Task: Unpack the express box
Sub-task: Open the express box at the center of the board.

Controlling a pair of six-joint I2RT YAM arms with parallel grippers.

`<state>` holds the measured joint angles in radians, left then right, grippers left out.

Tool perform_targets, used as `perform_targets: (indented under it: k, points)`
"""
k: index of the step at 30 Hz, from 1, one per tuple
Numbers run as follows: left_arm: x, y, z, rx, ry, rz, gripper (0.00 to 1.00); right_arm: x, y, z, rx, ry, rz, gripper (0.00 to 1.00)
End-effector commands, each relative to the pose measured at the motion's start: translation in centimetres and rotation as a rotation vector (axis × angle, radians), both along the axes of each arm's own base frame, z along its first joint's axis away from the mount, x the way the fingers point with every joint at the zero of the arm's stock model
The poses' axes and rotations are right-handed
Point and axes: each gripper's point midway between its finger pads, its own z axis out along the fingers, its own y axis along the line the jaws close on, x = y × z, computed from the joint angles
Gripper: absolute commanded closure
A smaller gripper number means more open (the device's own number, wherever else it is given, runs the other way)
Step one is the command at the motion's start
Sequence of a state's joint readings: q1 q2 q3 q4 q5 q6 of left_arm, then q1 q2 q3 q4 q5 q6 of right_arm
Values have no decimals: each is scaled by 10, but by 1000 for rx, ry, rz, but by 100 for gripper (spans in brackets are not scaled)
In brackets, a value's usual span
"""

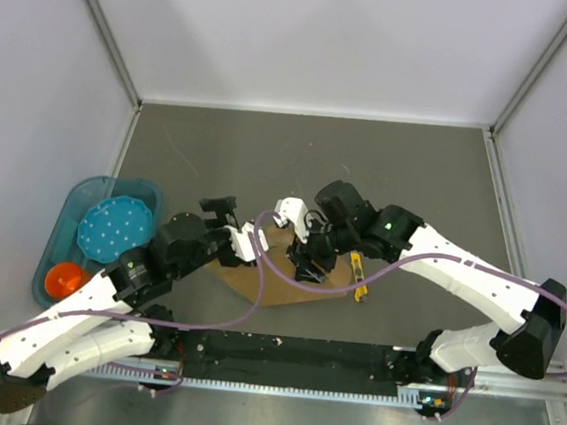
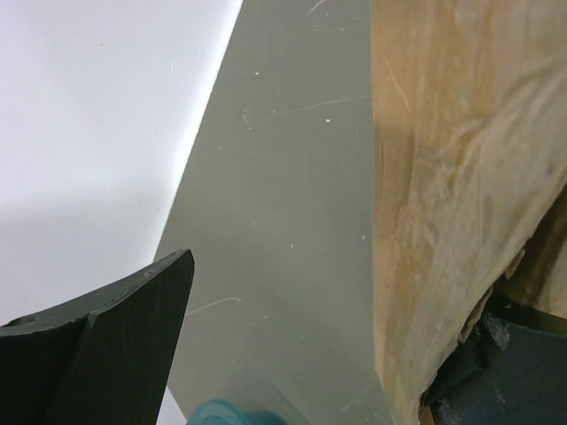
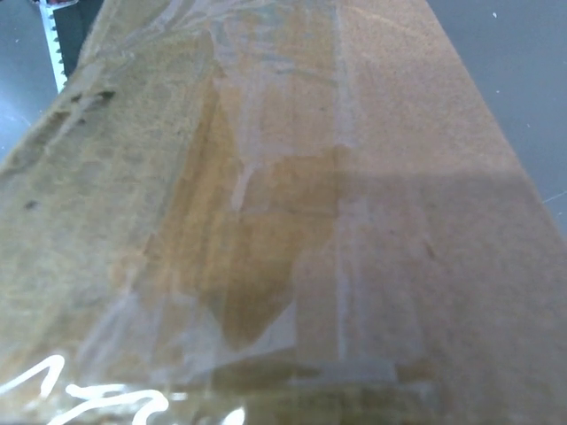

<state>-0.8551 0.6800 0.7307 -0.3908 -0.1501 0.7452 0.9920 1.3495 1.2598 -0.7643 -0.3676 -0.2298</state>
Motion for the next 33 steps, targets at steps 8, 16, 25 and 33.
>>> perform_targets:
  k: [8,16,25,33]
  points:
    - [-17,-48,146,-566,-74,-126,1,15,59,33,133,-92,107,100]
    - [-17,-32,193,-705,-96,-63,1,31,78,51,171,-122,108,100]
    - [-33,-31,194,-877,161,-109,17,40,109,67,311,-93,84,100]
    - [-26,-19,133,-853,296,-15,82,42,98,97,488,-65,37,94]
